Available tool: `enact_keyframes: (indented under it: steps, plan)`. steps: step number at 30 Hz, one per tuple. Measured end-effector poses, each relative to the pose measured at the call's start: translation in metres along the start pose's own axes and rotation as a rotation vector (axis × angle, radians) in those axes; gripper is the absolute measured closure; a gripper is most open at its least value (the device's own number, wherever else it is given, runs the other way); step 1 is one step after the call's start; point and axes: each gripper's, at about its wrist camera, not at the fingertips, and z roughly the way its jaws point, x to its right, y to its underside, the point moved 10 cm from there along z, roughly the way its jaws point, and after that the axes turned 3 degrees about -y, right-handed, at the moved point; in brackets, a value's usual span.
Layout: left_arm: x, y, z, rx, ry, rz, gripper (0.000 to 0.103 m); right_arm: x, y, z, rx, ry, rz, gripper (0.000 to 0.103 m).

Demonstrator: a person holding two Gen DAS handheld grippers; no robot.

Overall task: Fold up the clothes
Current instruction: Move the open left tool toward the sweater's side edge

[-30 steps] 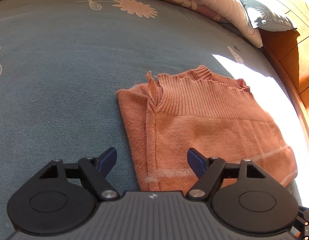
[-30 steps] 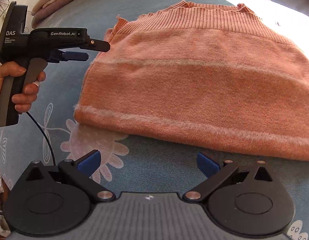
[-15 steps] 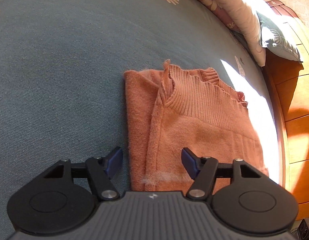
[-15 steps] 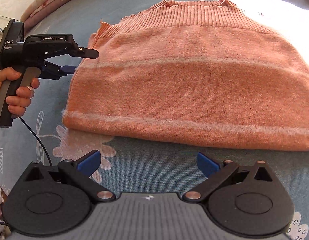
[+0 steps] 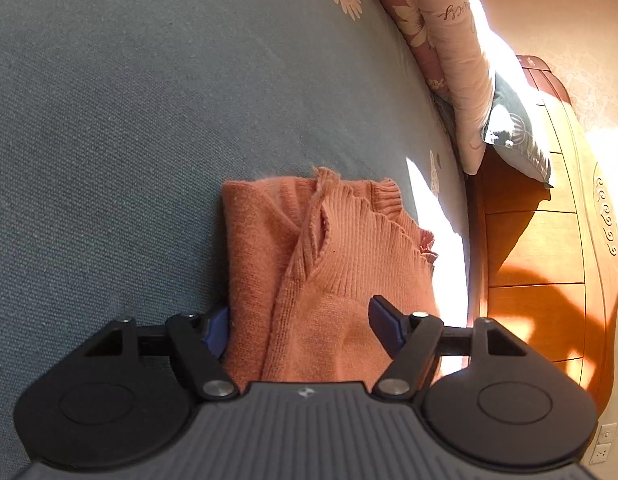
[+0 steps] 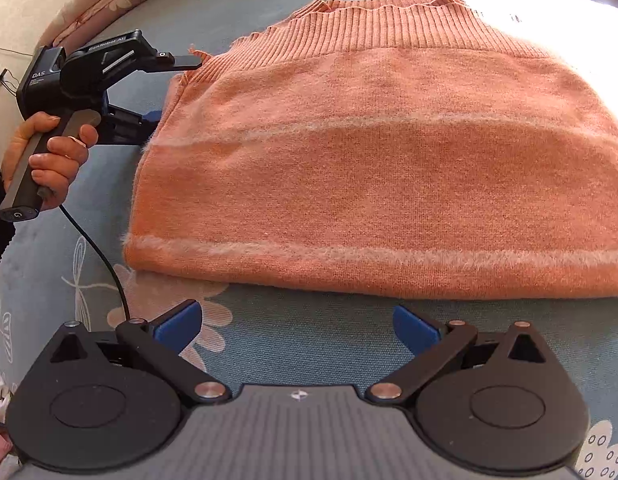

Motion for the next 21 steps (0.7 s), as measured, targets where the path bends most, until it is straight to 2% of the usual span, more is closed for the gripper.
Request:
enact_keyframes:
  steps: [5,9,12,15,18,21]
  plan:
    - [-0.003,0.037,-0.001,-0.095,0.032,0.015,0.033,0.003,0.000,0.001,-0.005,0.001,0.012,0.000]
    - [0.003,0.027,0.003,-0.081,0.036,0.064,0.034,0.008,0.002,0.003,-0.011,0.002,0.030,0.000]
    - [0.013,0.004,0.009,-0.019,0.018,0.123,0.034,0.006,0.001,0.004,-0.009,0.000,0.023,0.000]
    - [0.019,-0.006,0.017,-0.015,0.031,0.130,0.033,0.002,-0.001,0.005,-0.009,-0.004,0.007,0.000]
    - [0.019,0.001,0.014,-0.032,0.055,0.125,0.033,-0.001,-0.004,0.004,0.000,-0.012,0.002,0.000]
    - [0.013,0.022,0.005,-0.067,0.064,0.100,0.033,-0.002,-0.006,0.003,0.009,-0.016,0.007,0.000]
